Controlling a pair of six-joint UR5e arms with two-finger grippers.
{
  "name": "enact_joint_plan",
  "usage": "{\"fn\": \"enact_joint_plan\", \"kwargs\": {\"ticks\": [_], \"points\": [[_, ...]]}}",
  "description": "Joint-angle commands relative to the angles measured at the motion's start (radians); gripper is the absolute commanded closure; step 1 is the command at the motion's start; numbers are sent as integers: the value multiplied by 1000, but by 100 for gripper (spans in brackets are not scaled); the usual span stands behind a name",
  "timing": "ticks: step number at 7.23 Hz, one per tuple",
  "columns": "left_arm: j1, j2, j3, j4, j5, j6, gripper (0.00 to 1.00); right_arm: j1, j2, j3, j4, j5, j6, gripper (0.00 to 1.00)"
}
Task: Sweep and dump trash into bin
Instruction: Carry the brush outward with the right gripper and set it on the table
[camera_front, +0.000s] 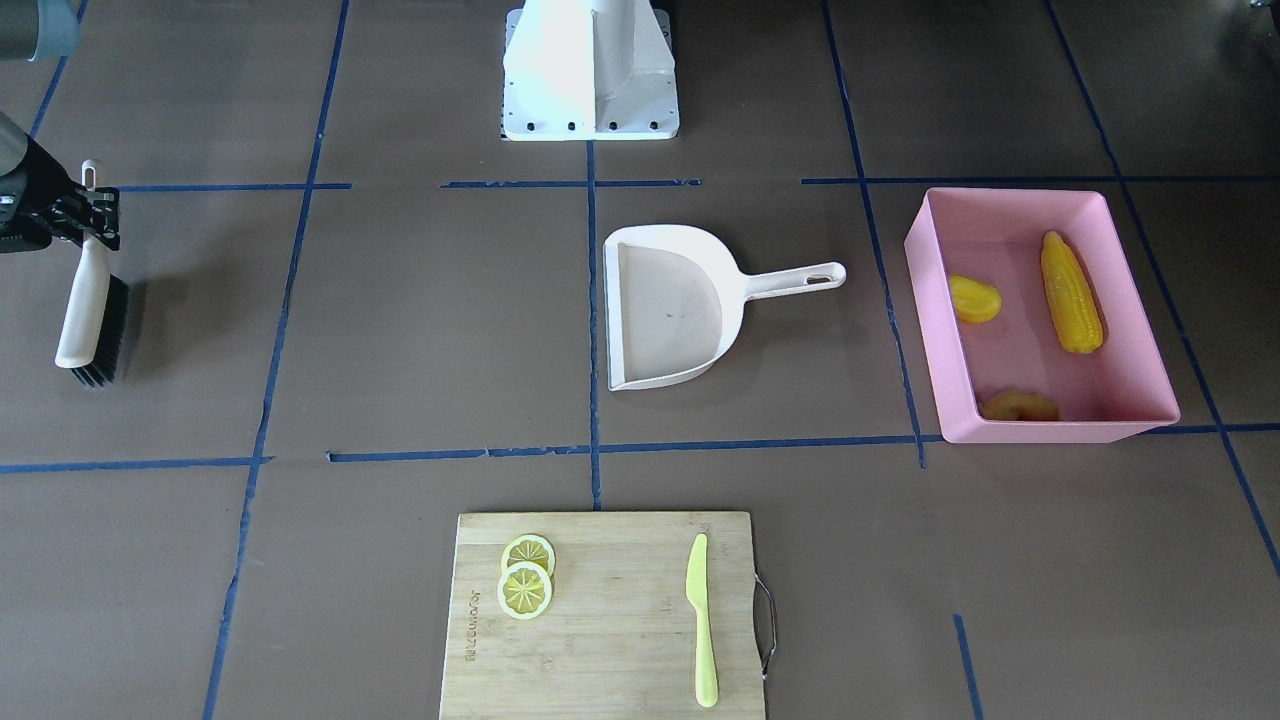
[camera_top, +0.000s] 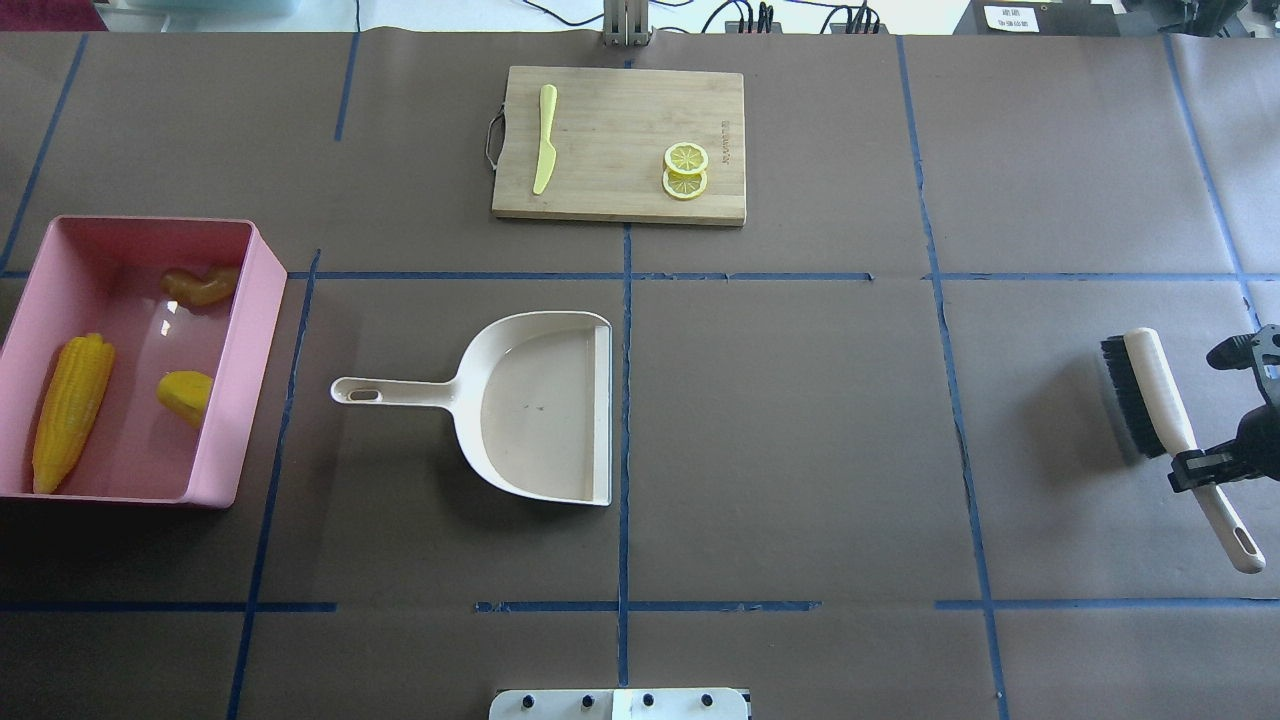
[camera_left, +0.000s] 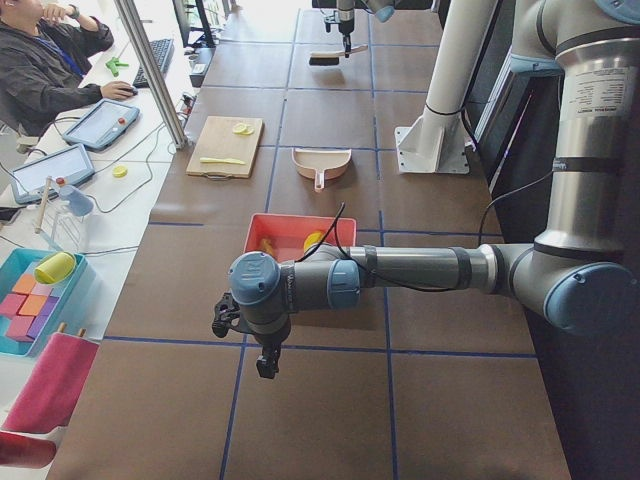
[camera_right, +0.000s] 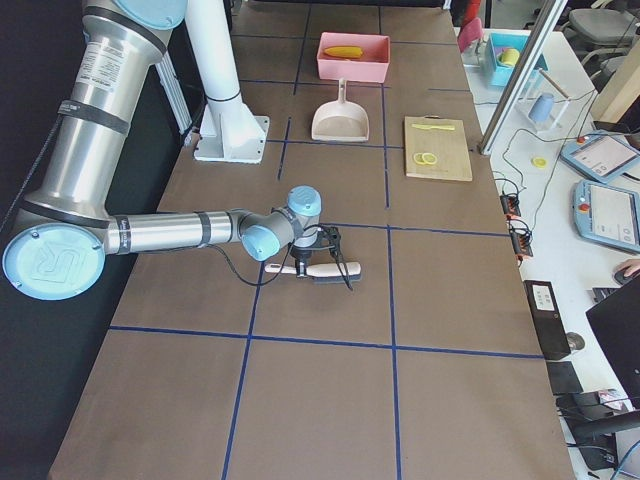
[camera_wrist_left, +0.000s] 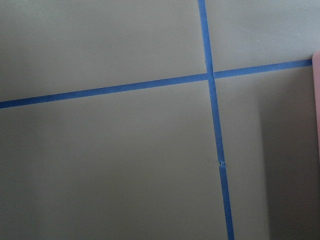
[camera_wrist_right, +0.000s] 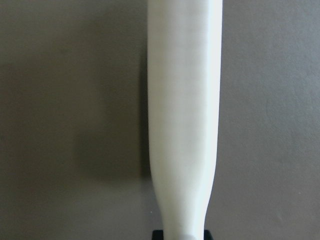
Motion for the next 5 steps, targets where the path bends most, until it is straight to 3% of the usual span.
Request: {"fn": "enact_joint_plan", "kwargs": {"ticks": [1,2,3,5], "points": [[0,8,-3,-1,0,1,0,22,-2,-26,15,20,-4,81],[0,8,-3,-1,0,1,0,22,-2,-26,13,21,-4,55],[2,8,-3,-1,-1,1,0,21,1,-26,15,20,1,1],[2,6,-3,-1,-1,0,0,57,9,-10,7,27,-2,0]]}}
